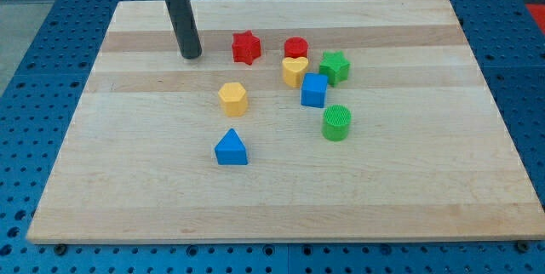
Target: Move the red star towards the center
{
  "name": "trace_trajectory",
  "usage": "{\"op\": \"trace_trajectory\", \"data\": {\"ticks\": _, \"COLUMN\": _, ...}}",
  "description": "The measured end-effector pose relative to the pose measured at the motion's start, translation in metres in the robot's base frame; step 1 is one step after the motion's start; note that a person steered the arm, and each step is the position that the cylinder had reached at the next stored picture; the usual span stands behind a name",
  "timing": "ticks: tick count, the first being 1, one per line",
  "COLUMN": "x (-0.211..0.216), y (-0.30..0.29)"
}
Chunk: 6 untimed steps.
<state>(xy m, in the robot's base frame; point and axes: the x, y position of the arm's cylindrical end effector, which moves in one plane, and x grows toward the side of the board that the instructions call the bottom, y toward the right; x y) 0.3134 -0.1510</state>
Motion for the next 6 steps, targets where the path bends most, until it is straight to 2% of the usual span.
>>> {"op": "trace_trajectory", "data": {"ticks": 1, "x": -0.026, "y": 0.007}}
{"op": "trace_trajectory", "data": {"ticks": 2, "x": -0.028, "y": 0.032}}
{"op": "trace_trajectory", "data": {"ticks": 6, "x": 0.005, "y": 0.103}}
